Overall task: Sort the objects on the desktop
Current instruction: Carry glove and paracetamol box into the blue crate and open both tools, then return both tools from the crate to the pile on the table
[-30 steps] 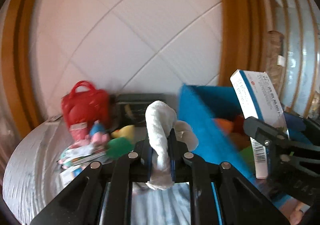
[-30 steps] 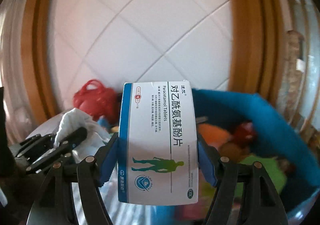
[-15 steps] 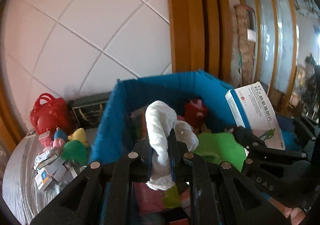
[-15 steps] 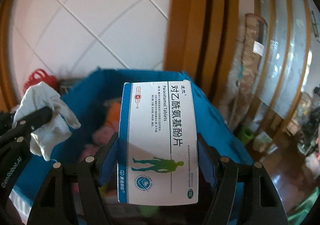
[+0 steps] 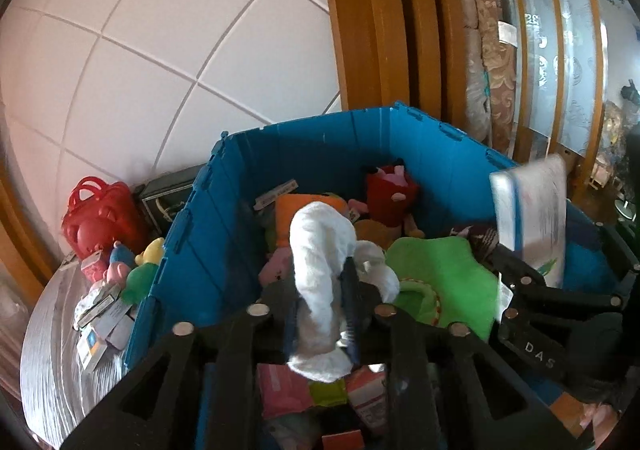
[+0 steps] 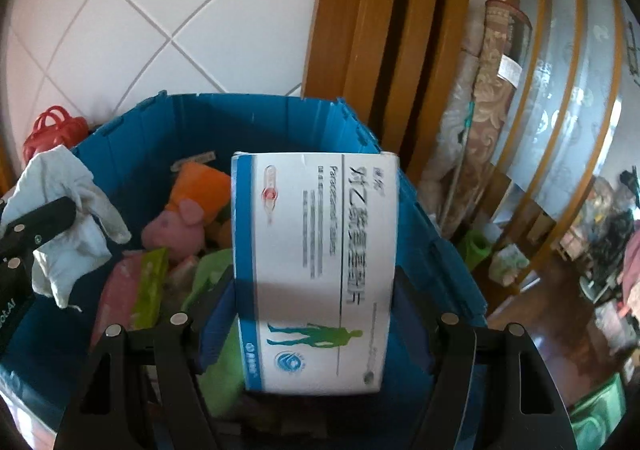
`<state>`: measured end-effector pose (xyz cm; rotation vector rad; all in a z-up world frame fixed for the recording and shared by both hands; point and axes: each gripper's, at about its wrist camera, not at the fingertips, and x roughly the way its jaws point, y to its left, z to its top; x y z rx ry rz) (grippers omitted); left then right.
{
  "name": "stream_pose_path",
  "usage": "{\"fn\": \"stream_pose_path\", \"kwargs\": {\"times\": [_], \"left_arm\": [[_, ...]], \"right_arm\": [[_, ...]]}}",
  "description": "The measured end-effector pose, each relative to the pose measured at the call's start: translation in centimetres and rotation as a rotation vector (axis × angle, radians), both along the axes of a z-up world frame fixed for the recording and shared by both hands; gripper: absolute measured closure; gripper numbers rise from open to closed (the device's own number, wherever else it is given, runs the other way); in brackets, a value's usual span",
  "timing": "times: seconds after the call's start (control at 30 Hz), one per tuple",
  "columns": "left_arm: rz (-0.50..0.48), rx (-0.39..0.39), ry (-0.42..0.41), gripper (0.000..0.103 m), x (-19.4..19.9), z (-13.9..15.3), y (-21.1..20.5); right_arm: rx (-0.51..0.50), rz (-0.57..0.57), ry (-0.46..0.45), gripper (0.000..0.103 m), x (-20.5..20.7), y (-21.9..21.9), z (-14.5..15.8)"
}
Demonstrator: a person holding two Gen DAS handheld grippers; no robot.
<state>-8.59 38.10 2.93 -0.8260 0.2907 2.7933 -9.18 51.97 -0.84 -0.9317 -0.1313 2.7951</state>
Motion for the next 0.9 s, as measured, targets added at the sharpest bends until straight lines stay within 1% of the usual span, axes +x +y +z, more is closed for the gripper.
{"fn": "stream_pose_path", "kwargs": {"times": [0.03,0.07,0.1,0.13,0.2,0.27,0.37,0.43,0.53,0.63,0.73,0.8,0.9], "left_arm": [[0.005,0.002,0.000,0.063,0.0,0.0,-0.1],[0.013,0.002,0.005,0.056,0.1,0.0,-0.2],[0.019,0.000,0.010,0.042,0.1,0.0,-0.2],[0.023,-0.003,0.021,0.032,0.3,0.1,-0.2],[0.029,-0.007,0.036,0.026,0.5,0.2,-0.3],[0.034,-0.009,0.041,0.024,0.5,0.4,-0.4],[0.048,-0.009,0.048,0.019,0.5,0.6,-0.8],[0.058,-0.003,0.061,0.013,0.8,0.8,-1.3],[0.071,0.020,0.093,0.010,1.5,1.6,-2.6],[0.098,0.068,0.125,0.010,2.3,2.6,-5.1],[0.129,0.111,0.138,0.010,2.8,3.2,-8.4],[0.158,0.120,0.145,0.010,2.9,3.4,-11.2],[0.229,0.101,0.171,0.010,3.0,3.3,-16.0]], "right_arm": [[0.006,0.000,0.003,0.028,0.0,0.0,0.0],[0.011,0.000,0.006,0.022,-0.1,0.1,0.1],[0.016,-0.002,0.010,0.015,0.0,0.1,0.1],[0.019,-0.002,0.016,0.013,0.0,0.1,0.2],[0.028,-0.007,0.025,0.005,0.0,0.1,0.3],[0.037,-0.011,0.031,0.000,0.2,-0.2,0.4],[0.039,-0.015,0.035,0.000,0.3,-0.3,0.6],[0.032,-0.011,0.034,0.000,0.6,-0.5,0.8],[0.006,0.007,0.056,0.000,1.2,-1.0,1.6],[-0.024,0.043,0.097,0.000,1.9,-2.5,3.1],[-0.070,0.101,0.140,0.000,2.4,-4.6,4.6],[-0.090,0.144,0.170,0.000,2.6,-6.6,5.4],[-0.111,0.228,0.201,0.000,2.5,-10.8,6.6]]}}
